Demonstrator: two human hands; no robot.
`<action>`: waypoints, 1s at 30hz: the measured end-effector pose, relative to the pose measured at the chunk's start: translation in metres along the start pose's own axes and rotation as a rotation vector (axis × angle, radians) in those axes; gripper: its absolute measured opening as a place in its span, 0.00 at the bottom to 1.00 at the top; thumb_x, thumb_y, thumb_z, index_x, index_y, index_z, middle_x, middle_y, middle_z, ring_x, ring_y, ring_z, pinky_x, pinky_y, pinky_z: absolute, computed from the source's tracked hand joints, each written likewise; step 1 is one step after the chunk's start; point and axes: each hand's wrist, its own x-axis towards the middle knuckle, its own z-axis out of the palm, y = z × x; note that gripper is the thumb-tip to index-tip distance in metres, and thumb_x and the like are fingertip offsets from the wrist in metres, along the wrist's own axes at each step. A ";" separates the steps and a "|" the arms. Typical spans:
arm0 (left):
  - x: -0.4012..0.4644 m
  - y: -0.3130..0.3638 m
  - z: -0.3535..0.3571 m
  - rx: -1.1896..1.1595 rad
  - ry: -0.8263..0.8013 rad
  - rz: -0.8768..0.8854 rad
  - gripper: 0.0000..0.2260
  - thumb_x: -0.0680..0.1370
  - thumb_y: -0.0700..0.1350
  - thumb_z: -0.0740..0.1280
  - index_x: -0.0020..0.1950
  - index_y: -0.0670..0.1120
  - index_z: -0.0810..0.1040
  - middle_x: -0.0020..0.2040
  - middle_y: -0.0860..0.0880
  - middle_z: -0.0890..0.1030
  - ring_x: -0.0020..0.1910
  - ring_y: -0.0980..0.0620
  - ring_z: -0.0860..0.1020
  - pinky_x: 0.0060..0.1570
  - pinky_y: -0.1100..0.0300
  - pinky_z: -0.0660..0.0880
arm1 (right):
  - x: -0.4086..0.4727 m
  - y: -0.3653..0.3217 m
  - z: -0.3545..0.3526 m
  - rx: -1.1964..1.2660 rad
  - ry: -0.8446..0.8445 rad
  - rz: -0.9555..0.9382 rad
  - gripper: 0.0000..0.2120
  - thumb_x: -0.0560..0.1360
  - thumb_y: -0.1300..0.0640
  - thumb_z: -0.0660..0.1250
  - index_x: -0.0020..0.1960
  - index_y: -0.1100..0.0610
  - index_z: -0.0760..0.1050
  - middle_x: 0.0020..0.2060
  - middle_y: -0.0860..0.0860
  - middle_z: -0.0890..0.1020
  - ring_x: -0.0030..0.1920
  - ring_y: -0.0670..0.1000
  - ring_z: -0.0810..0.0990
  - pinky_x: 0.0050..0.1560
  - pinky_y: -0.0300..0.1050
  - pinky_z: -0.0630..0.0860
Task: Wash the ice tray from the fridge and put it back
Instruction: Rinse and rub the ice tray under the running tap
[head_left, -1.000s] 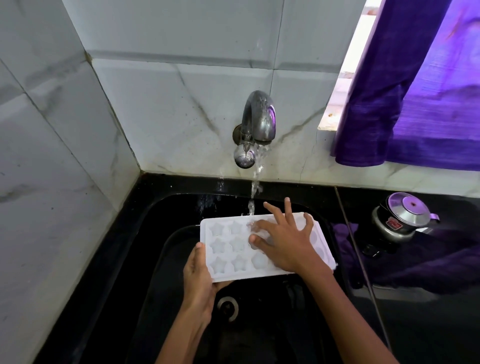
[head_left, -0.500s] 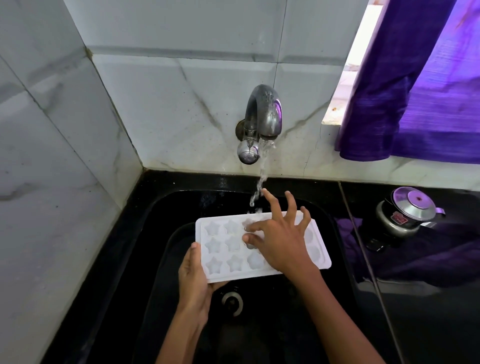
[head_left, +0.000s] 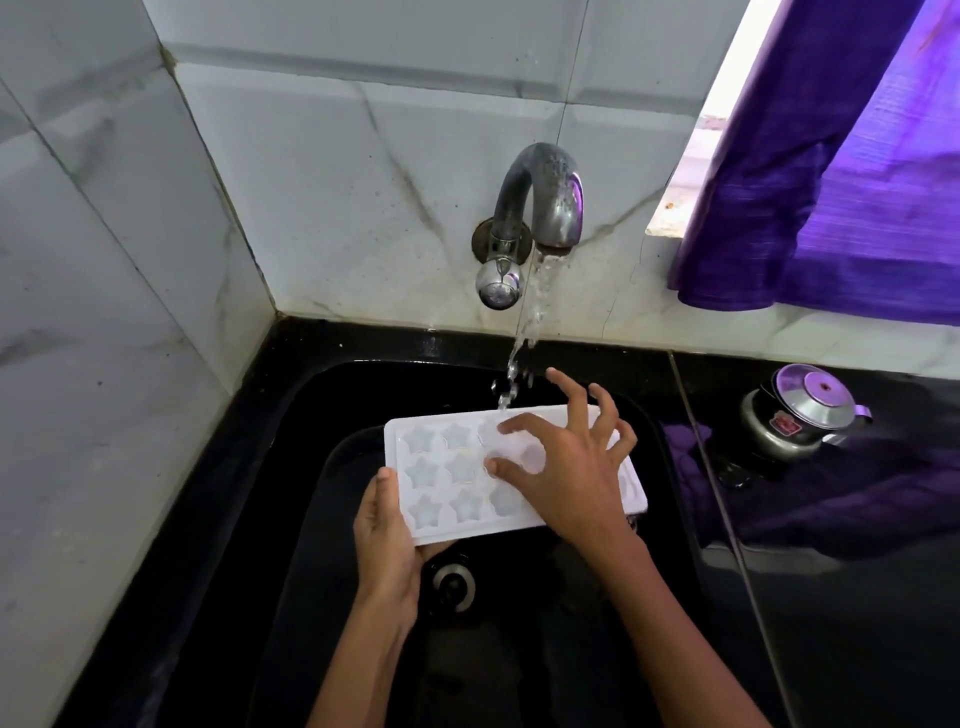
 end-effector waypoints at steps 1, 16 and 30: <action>-0.001 0.000 0.000 -0.013 0.006 0.000 0.13 0.82 0.54 0.57 0.53 0.51 0.79 0.46 0.48 0.86 0.43 0.48 0.85 0.36 0.52 0.81 | -0.003 0.001 0.001 0.007 -0.042 -0.012 0.15 0.67 0.34 0.68 0.50 0.38 0.76 0.75 0.43 0.51 0.72 0.49 0.39 0.62 0.45 0.31; 0.007 -0.004 0.008 -0.062 -0.016 -0.017 0.13 0.82 0.53 0.56 0.54 0.50 0.78 0.46 0.49 0.86 0.43 0.49 0.85 0.32 0.56 0.80 | -0.003 0.004 -0.006 -0.001 -0.199 -0.019 0.15 0.70 0.34 0.64 0.53 0.37 0.78 0.76 0.44 0.46 0.73 0.52 0.34 0.66 0.56 0.36; 0.020 -0.006 0.014 -0.020 -0.019 -0.006 0.15 0.82 0.53 0.56 0.59 0.48 0.77 0.50 0.47 0.85 0.47 0.47 0.84 0.37 0.52 0.82 | 0.006 0.020 0.007 0.014 -0.221 -0.070 0.12 0.71 0.36 0.65 0.52 0.36 0.79 0.76 0.44 0.45 0.72 0.48 0.35 0.63 0.48 0.34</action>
